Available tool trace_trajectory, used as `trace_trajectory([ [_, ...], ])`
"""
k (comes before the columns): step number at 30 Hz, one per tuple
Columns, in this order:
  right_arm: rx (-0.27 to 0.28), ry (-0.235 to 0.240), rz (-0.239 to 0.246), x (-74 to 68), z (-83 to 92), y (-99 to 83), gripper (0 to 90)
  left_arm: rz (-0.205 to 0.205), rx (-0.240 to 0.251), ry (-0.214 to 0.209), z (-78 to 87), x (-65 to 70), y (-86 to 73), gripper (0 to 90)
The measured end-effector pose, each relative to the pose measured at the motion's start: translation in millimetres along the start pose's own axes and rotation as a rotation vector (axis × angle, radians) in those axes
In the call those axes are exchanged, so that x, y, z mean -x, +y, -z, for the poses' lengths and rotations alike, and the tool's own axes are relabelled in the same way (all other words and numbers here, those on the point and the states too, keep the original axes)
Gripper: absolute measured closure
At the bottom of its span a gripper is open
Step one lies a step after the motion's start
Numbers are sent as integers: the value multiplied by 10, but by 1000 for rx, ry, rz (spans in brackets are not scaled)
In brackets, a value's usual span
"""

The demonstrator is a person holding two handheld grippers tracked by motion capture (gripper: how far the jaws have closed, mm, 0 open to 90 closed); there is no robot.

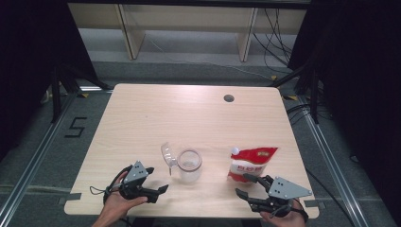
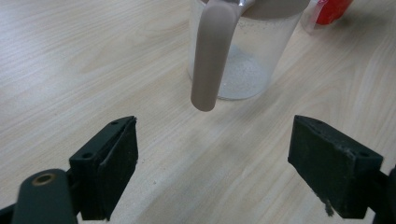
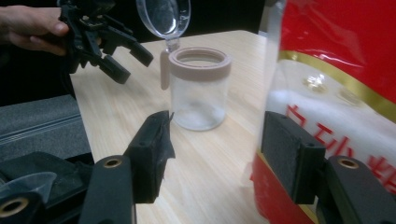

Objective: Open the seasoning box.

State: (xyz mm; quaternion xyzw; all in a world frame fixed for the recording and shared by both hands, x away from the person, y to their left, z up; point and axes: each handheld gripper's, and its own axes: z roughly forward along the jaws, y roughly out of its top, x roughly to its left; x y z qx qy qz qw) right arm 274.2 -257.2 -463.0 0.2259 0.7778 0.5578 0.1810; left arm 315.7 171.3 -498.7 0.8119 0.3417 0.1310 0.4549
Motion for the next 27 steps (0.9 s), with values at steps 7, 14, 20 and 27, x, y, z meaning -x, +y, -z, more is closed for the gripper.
trace_trajectory([
  [7,-4,-29,-12,61,98,-53,417,3,1,3,-6,2,-1,156],
  [14,-33,-56,-27,126,175,-102,393,2,1,-4,1,3,4,156],
  [20,-33,-88,-41,155,243,-134,374,0,-1,-5,3,2,5,156],
  [27,-36,-117,-48,232,280,-171,341,-14,-1,-6,4,-5,7,156],
])
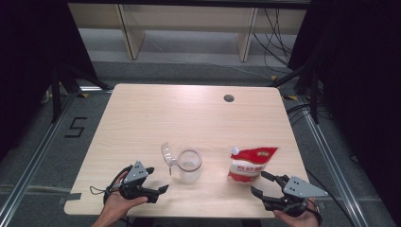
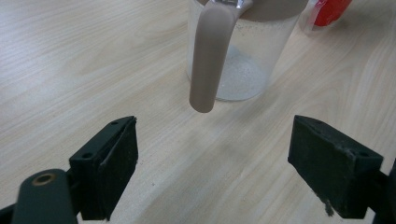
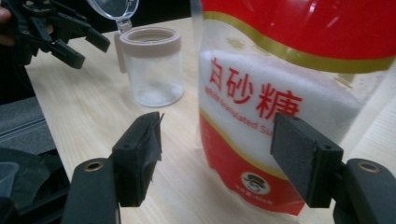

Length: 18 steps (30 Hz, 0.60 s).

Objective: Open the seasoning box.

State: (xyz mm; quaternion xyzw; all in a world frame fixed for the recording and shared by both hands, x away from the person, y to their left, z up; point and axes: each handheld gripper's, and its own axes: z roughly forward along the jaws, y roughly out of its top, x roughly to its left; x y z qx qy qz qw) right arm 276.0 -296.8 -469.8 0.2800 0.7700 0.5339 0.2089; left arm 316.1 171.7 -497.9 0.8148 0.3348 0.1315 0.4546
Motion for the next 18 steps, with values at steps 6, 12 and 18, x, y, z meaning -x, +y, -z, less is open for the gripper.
trace_trajectory([
  [6,-7,-14,-51,89,6,-36,277,-1,1,-2,-18,5,-1,156],
  [12,-27,-39,-39,207,-3,-70,249,11,-3,-1,-14,12,4,156],
  [18,-3,-52,12,262,-35,-56,238,11,10,-5,-9,12,8,156],
])
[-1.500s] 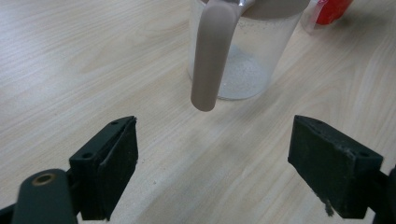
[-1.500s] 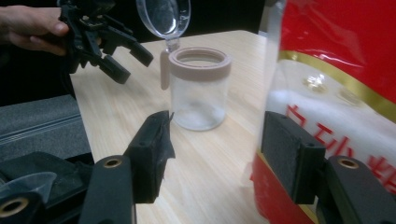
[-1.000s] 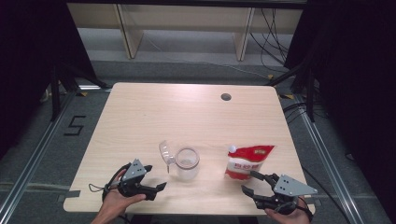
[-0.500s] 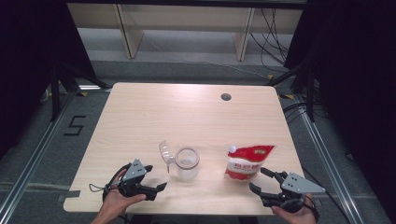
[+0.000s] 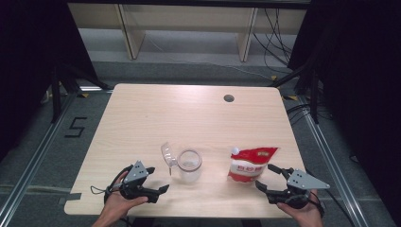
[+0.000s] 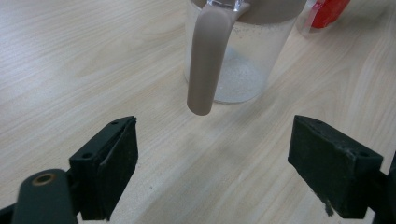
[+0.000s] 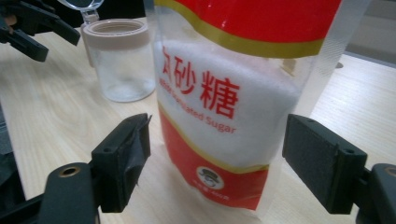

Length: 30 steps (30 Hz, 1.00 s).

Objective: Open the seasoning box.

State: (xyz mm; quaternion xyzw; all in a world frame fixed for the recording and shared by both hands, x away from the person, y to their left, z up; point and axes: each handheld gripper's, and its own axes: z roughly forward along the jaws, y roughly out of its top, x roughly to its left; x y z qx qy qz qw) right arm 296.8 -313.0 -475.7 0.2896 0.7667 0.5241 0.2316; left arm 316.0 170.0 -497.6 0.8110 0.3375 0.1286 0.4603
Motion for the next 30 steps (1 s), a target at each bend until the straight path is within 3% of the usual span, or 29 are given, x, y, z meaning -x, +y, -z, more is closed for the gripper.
trace_trajectory([
  [1,-13,-2,-24,2,-3,-5,230,-12,-1,0,-1,-7,0,156],
  [4,-15,-5,-21,20,-14,-11,227,-25,-14,-1,3,-17,5,156],
  [5,-26,1,-40,27,-21,-16,218,-7,-10,2,-6,-10,-1,156],
  [6,-13,-10,-16,59,-37,-22,209,7,2,-6,-11,1,0,156],
  [9,-12,-19,-18,91,-47,-21,206,0,18,-2,-15,-3,-1,156],
  [10,-22,-5,-45,91,-50,-21,203,2,10,-2,-9,-1,0,156],
  [11,-4,-10,-19,135,-60,-25,196,-5,-3,-8,-4,-4,4,156],
  [14,7,-3,-2,142,-65,-22,196,2,-4,-6,-8,-3,-1,156],
  [17,-5,3,-28,128,-72,-22,192,6,-7,-6,-15,0,-4,156],
  [20,10,6,-2,160,-77,-28,185,8,2,-4,-17,7,-1,156],
  [21,-2,16,-33,145,-62,-29,170,9,1,-3,-16,7,-2,156],
  [22,-2,16,-33,145,-62,-29,170,12,1,-9,-19,6,-4,156],
  [30,17,60,8,194,-139,-13,162,-9,-10,-6,-18,-1,0,156],
])
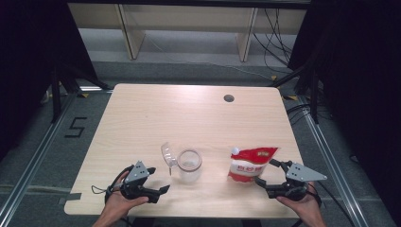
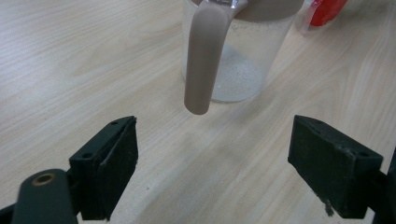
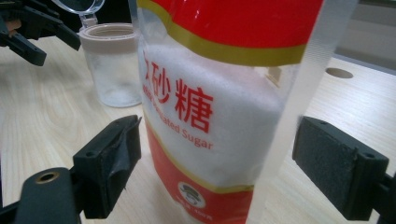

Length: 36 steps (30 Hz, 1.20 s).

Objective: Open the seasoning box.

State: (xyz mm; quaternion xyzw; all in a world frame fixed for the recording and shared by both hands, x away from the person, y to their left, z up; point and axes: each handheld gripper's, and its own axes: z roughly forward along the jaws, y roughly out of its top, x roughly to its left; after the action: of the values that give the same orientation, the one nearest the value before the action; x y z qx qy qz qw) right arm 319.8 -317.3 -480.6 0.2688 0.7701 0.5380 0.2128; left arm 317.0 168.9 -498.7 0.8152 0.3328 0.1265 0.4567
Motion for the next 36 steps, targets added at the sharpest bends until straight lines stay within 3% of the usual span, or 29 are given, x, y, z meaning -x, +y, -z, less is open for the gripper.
trace_trajectory([
  [3,7,12,-22,-7,-29,-1,162,5,2,-1,-4,0,-2,156],
  [4,12,14,2,14,-42,5,164,2,-1,-2,-6,-2,-1,156],
  [10,-3,21,-5,21,-98,23,164,15,-7,0,-21,11,-4,156],
  [12,-3,28,-16,23,-119,31,163,-9,-7,-1,-21,-4,0,156],
  [15,23,19,-5,20,-171,38,166,16,-11,2,-29,10,-6,156],
  [17,8,33,-5,20,-193,46,165,-2,-13,-2,-28,-1,-2,156],
  [19,1,40,26,33,-236,52,165,11,-11,-2,-32,5,-5,156],
  [22,22,27,20,25,-274,51,165,14,-11,-1,-42,5,-10,156],
  [23,-2,39,15,18,-273,58,165,23,6,-5,-55,12,-14,156],
  [27,8,40,34,19,-331,63,169,10,-14,5,-28,6,-4,156],
  [28,11,35,41,21,-343,65,168,-15,-26,11,-18,-12,-1,156],
  [31,6,31,21,0,-381,64,187,12,-12,-3,-34,3,-5,157],
  [33,8,22,33,8,-393,65,184,-12,-4,-7,-35,-8,-4,157],
  [34,-4,31,15,-18,-395,63,179,-10,-4,-7,-32,-4,-2,156],
  [35,6,26,27,-15,-403,57,185,-8,-2,-1,-29,0,-1,157],
  [36,-5,41,17,-10,-394,57,194,13,-6,1,-27,9,-4,157],
])
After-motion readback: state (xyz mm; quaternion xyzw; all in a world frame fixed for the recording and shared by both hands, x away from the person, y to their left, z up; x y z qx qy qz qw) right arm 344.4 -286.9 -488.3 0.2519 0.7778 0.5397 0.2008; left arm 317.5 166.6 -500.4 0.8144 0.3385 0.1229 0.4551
